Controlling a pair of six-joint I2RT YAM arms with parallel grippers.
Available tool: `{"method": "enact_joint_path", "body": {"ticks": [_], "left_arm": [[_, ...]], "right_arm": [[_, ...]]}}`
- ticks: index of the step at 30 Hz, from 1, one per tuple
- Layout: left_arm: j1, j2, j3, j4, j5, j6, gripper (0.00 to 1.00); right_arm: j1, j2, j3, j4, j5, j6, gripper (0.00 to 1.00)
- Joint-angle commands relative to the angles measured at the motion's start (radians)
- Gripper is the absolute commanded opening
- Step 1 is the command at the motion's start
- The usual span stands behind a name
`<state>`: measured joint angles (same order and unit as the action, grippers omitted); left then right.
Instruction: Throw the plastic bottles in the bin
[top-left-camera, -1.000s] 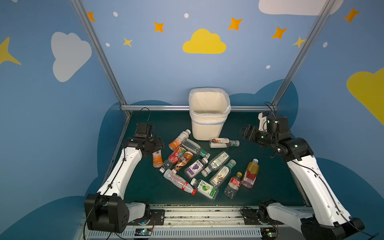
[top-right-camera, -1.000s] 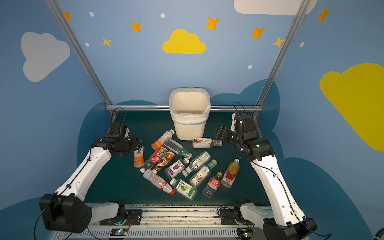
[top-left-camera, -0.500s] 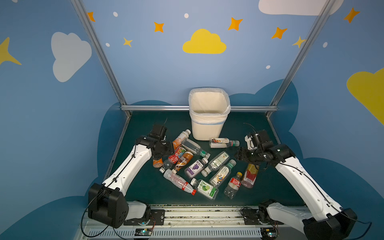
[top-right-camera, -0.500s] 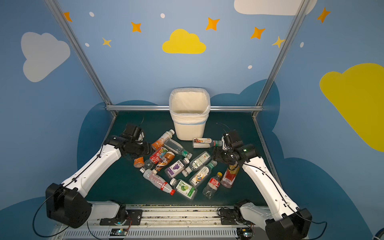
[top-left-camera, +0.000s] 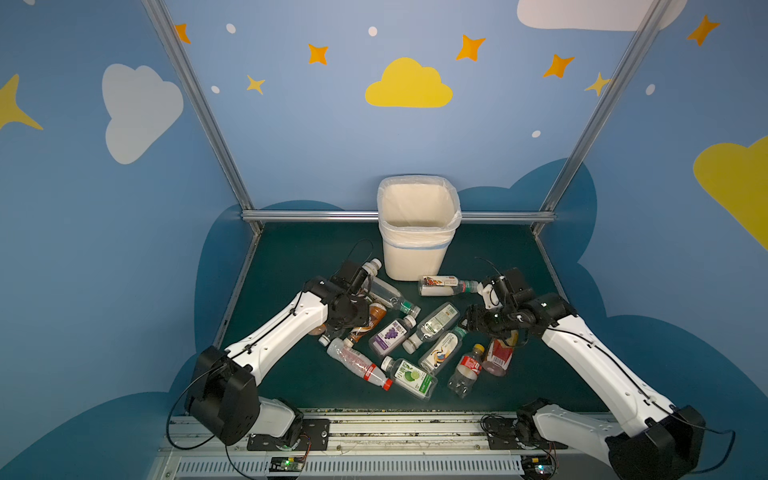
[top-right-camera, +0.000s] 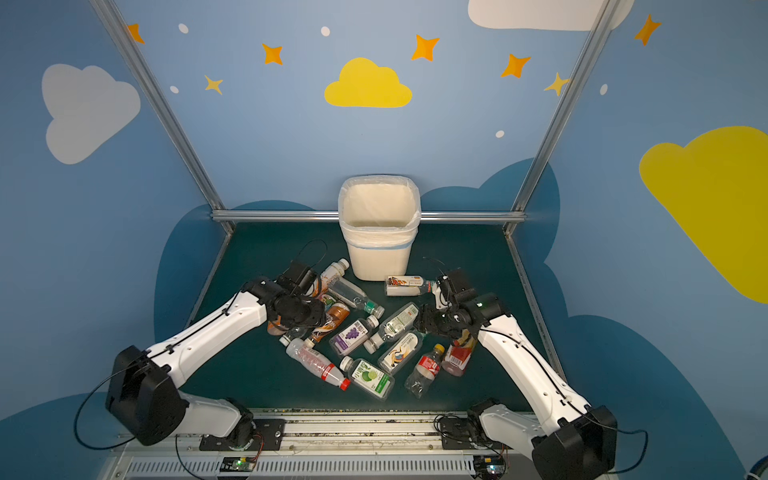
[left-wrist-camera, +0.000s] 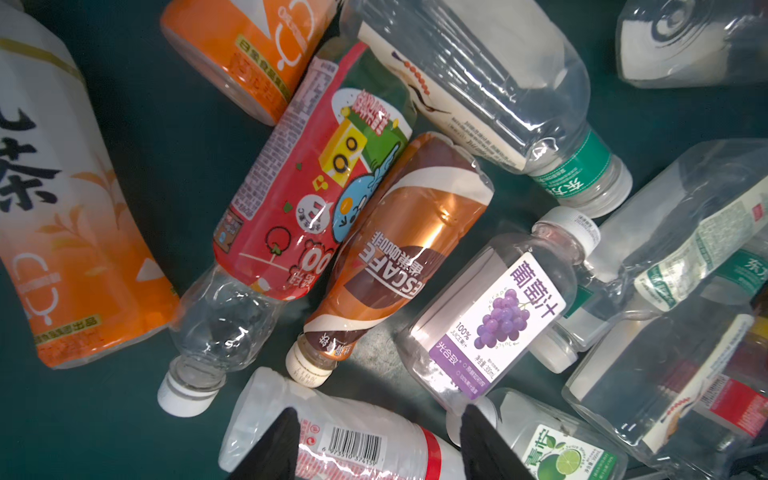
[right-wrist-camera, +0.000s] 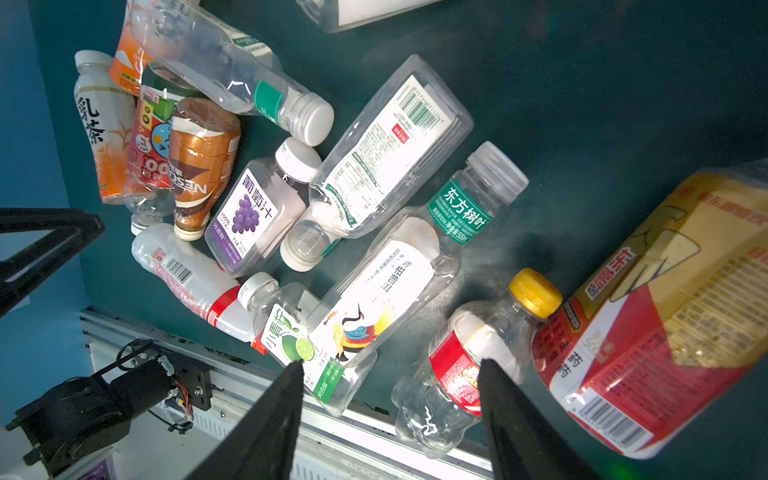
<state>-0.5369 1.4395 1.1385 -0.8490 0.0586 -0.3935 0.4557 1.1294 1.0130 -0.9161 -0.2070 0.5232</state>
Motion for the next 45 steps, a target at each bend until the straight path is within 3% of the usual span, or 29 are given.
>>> {"method": "enact_joint_path", "body": {"ticks": [1, 13, 26, 30, 45], "left_arm": [[-0.008, 0.023, 0.035, 0.008, -0.04, 0.024, 0.65], [-0.023, 0.22, 0.155, -0.01, 0.003, 0.127, 0.66], [-0.024, 0.368, 0.267, -0.053, -0.051, 0.204, 0.7], [-0.024, 0.404, 0.297, -0.068, -0.054, 0.218, 0.75], [-0.023, 0.487, 0.333, -0.086, -0.045, 0.246, 0.75]], "right_arm": [[0.006, -0.014, -0.024, -0.003, -0.008, -0.011, 0.67], [0.007, -0.023, -0.025, -0.022, -0.011, -0.031, 0.68], [0.007, -0.022, -0.038, -0.009, -0.011, -0.007, 0.71], [0.006, -0.025, -0.039, -0.01, -0.004, -0.001, 0.71], [0.007, -0.019, -0.04, -0.008, 0.015, 0.007, 0.72]]}}
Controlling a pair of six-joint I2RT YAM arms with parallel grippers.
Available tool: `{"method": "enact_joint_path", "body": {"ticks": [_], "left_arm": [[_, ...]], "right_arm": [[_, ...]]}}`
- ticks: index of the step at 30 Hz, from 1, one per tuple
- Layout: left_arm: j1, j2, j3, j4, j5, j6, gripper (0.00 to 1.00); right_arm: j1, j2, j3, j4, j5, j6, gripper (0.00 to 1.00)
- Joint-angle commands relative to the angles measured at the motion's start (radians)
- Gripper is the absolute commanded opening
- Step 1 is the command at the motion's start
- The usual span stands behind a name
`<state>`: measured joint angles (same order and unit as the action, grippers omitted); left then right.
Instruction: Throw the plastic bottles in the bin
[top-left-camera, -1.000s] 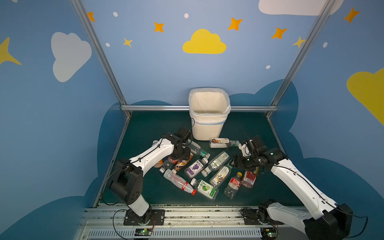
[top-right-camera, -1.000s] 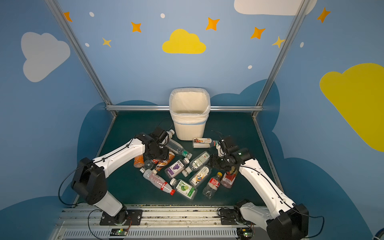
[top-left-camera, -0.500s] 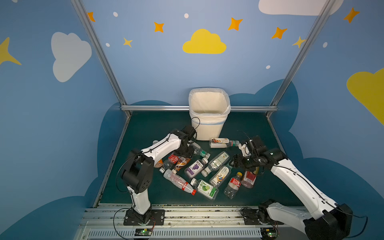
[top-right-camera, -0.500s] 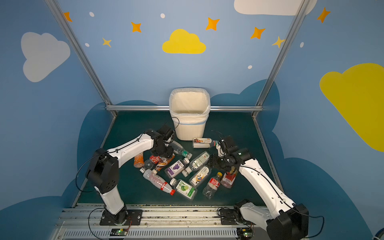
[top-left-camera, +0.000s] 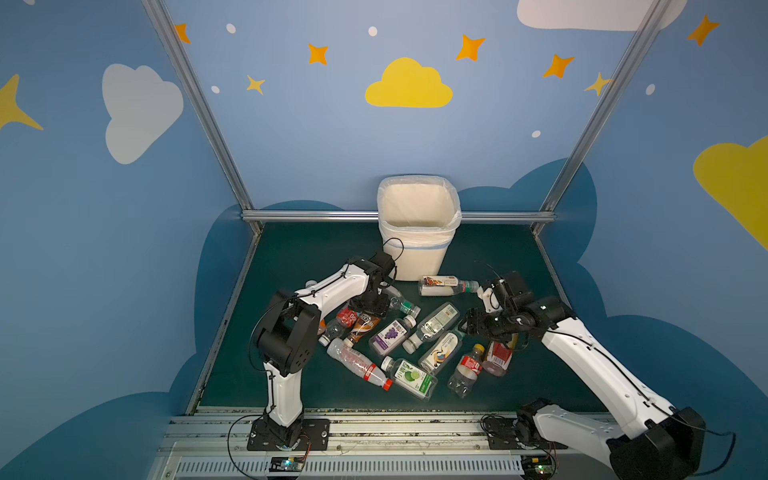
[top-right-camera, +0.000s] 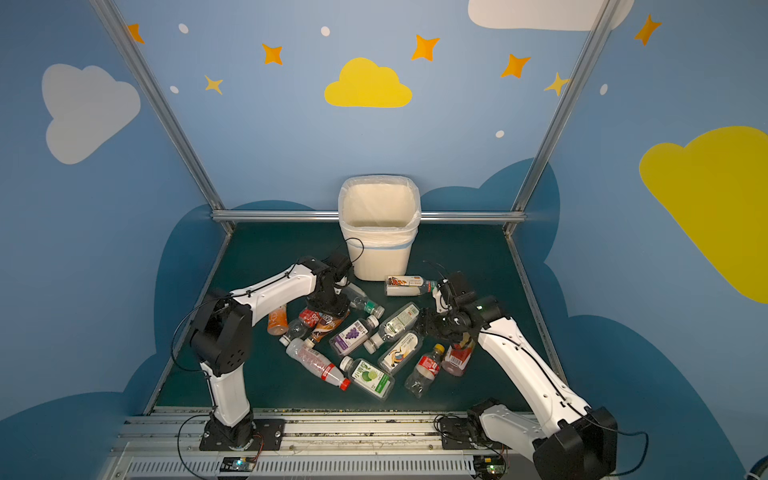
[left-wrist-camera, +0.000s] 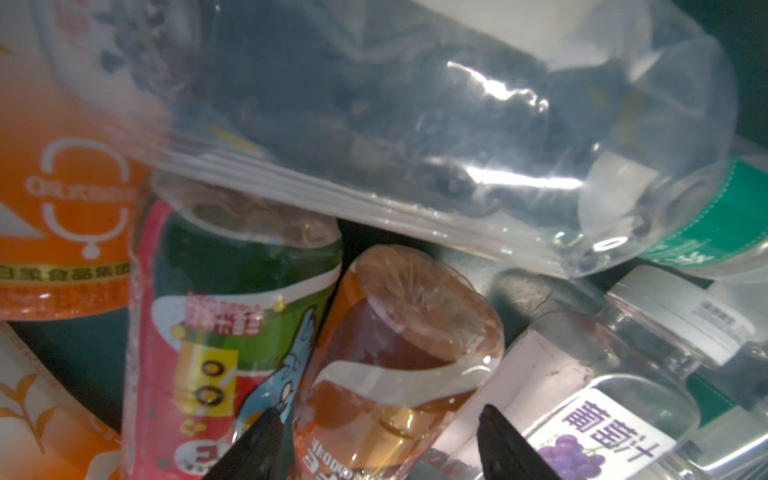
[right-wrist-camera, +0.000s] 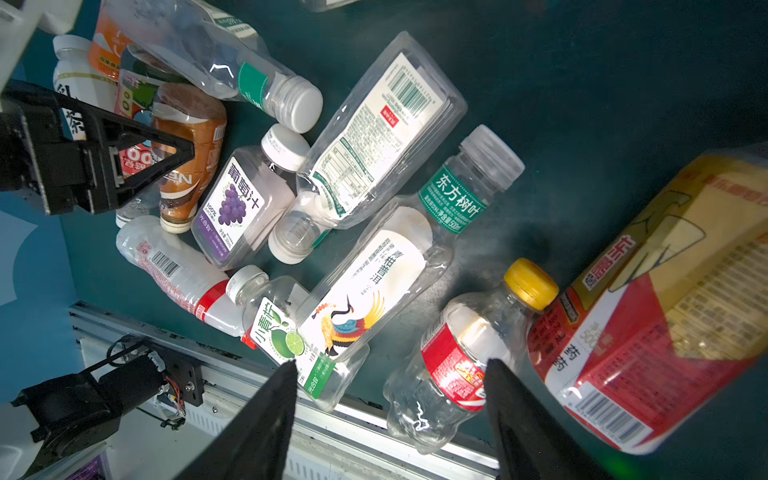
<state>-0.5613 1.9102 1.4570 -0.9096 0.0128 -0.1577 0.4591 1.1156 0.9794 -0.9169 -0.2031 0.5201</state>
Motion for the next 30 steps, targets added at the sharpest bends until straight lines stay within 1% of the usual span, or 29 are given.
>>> {"method": "enact_joint_path", "body": {"ticks": [1, 10, 22, 25, 28, 30], "left_arm": [[0.001, 0.018, 0.012, -0.022, 0.004, 0.01, 0.75], [0.0, 0.038, -0.019, 0.012, 0.019, -0.002, 0.75], [-0.001, 0.08, -0.015, 0.042, 0.032, 0.001, 0.74], [0.0, 0.086, -0.011, 0.043, 0.035, 0.001, 0.67], [0.0, 0.077, -0.011, 0.052, 0.038, -0.001, 0.54], [0.0, 0.073, -0.011, 0.054, 0.035, -0.002, 0.49]], "right_arm": [[0.004, -0.004, -0.005, -0.007, 0.013, 0.011, 0.72], [0.003, 0.009, 0.004, -0.016, 0.019, 0.003, 0.72], [0.002, 0.01, 0.008, -0.031, 0.034, -0.006, 0.72], [0.002, 0.01, 0.013, -0.04, 0.04, -0.01, 0.73], [0.0, 0.009, 0.018, -0.046, 0.048, -0.012, 0.72], [0.0, 0.01, 0.021, -0.05, 0.056, -0.016, 0.72]]}}
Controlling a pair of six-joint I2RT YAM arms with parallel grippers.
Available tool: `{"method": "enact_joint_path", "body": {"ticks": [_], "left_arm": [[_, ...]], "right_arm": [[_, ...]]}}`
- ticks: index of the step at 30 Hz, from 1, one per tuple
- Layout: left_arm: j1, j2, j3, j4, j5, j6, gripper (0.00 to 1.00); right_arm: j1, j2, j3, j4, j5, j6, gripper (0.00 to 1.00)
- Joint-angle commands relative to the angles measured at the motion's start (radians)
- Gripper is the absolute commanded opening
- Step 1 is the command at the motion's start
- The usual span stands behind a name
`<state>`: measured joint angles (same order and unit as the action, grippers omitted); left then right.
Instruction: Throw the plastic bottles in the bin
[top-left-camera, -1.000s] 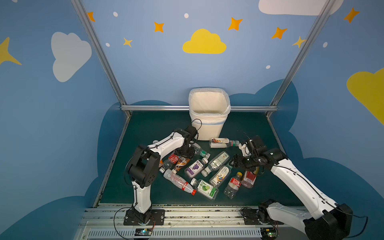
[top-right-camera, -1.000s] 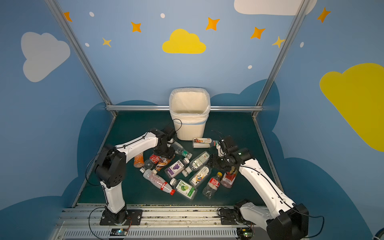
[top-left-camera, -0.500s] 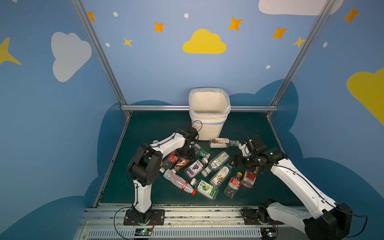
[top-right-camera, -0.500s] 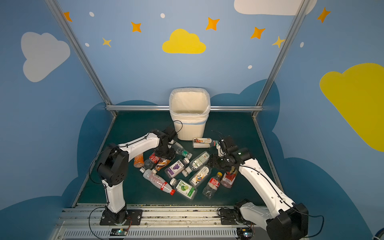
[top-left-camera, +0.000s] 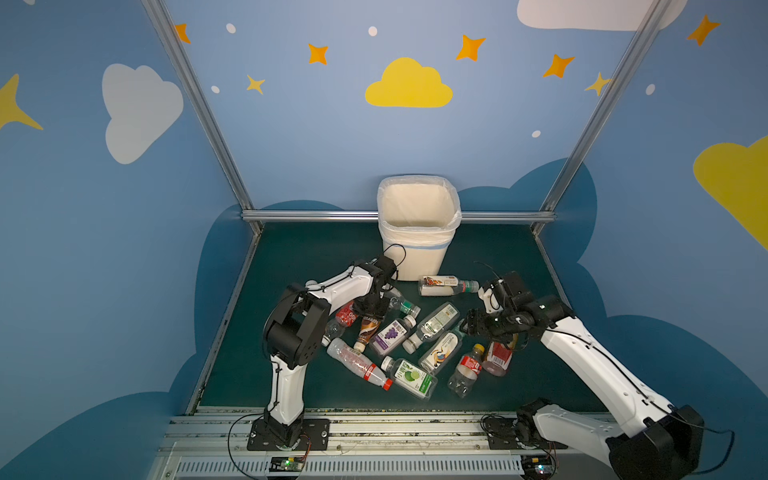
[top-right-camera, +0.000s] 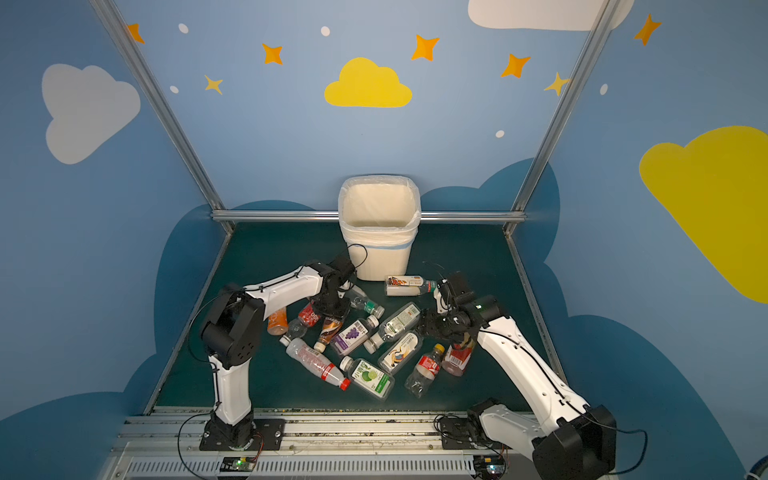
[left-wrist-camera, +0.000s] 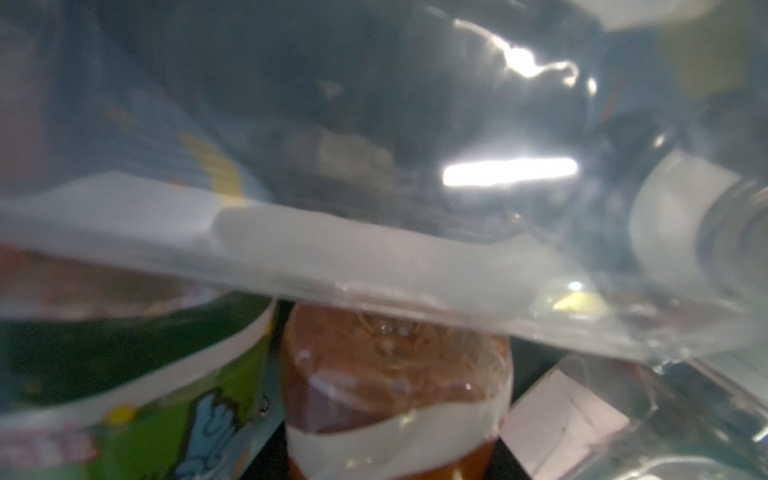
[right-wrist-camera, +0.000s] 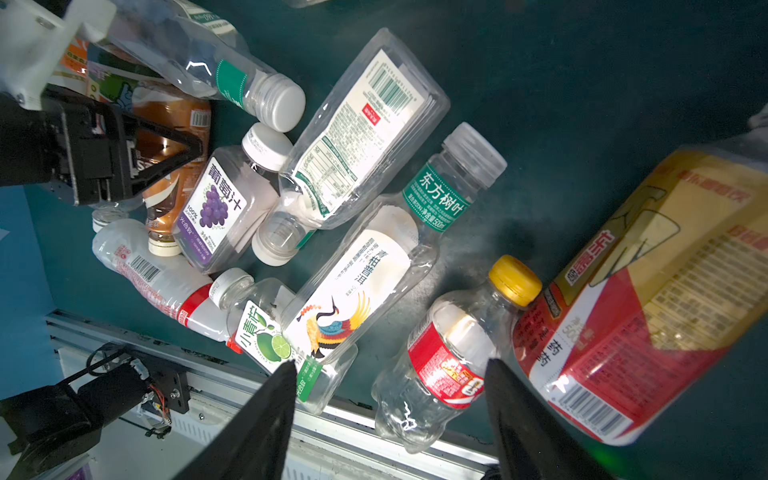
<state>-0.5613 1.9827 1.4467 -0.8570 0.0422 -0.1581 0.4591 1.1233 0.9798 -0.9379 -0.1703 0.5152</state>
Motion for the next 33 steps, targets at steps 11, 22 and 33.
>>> {"method": "enact_joint_path", "body": {"ticks": [11, 22, 33], "left_arm": [[0.004, -0.208, 0.042, -0.086, -0.067, -0.035, 0.48], [0.035, -0.616, 0.043, 0.037, -0.171, -0.196, 0.5], [0.067, -0.16, 0.876, 0.271, 0.022, -0.063, 0.53]], "right_arm": [[-0.004, 0.009, 0.041, -0.044, 0.034, -0.04, 0.73], [-0.008, 0.075, 0.08, -0.008, -0.013, -0.072, 0.73], [-0.008, 0.158, 0.161, 0.003, -0.067, -0.099, 0.72]]}}
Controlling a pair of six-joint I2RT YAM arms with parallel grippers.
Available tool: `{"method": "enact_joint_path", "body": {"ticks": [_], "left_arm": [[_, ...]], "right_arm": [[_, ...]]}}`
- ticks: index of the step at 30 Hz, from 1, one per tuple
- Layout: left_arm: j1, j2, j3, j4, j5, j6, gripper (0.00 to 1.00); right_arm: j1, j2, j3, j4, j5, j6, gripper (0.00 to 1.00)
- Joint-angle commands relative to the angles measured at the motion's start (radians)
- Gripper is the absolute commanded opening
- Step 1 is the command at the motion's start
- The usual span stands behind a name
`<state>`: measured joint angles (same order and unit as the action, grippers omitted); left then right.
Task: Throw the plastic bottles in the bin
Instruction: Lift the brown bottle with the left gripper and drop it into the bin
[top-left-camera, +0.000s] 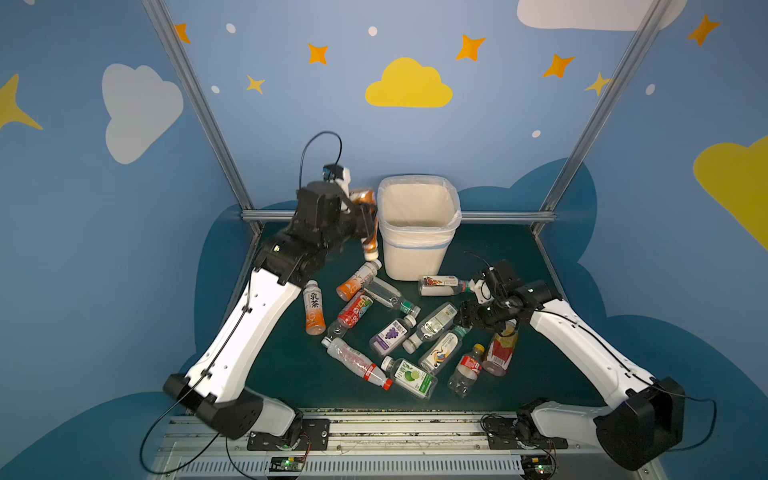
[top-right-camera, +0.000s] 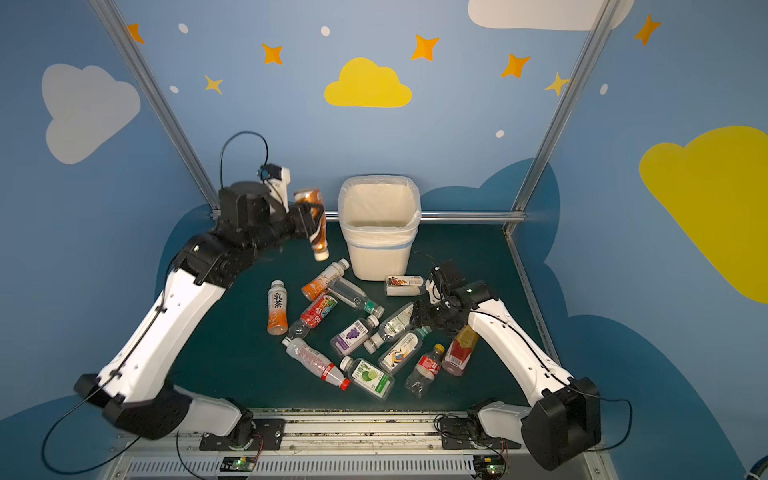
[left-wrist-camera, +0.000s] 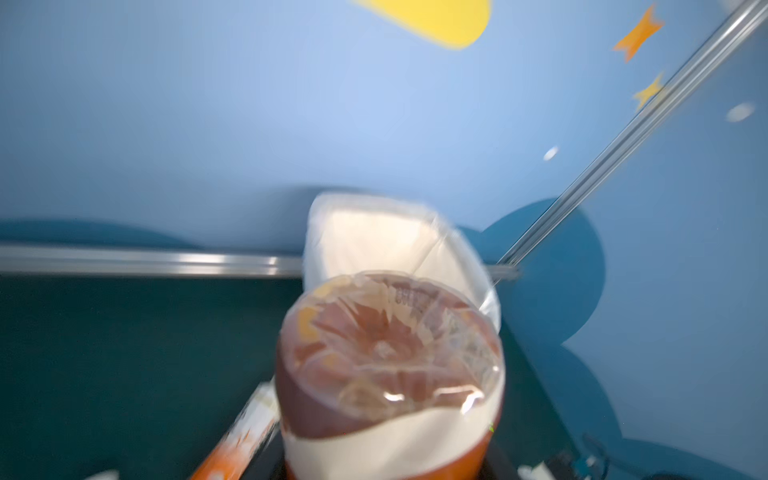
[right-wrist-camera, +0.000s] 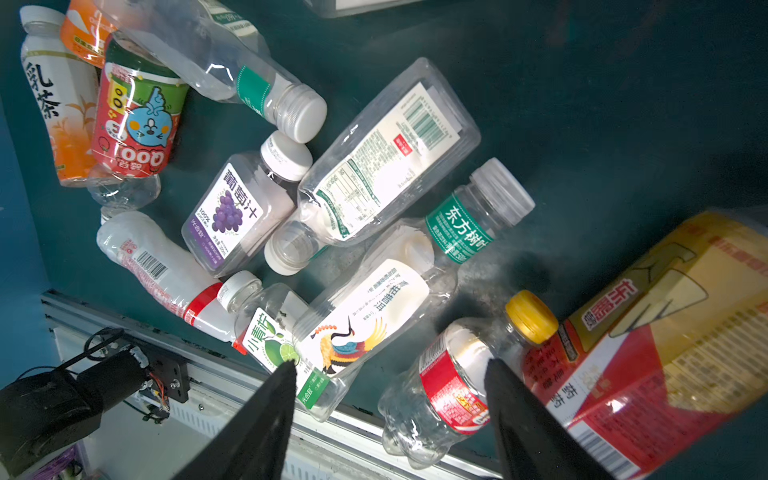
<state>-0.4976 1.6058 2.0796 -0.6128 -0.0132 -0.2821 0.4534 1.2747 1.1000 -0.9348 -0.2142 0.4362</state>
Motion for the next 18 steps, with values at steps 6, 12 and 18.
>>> {"method": "enact_joint_path", "body": {"ticks": [6, 12, 18], "left_arm": [[0.026, 0.61, 0.833, -0.118, 0.051, 0.057, 1.0], [0.006, 0.296, 0.426, -0.036, -0.011, 0.1, 1.0], [-0.001, 0.17, 0.325, -0.409, -0.062, 0.061, 1.0]], "right_arm": [[-0.006, -0.006, 0.06, -0.041, 0.007, -0.026, 0.73], [-0.018, -0.082, 0.016, -0.025, 0.038, 0.013, 0.73], [-0.025, -0.12, -0.008, -0.01, 0.081, 0.013, 0.74]]}}
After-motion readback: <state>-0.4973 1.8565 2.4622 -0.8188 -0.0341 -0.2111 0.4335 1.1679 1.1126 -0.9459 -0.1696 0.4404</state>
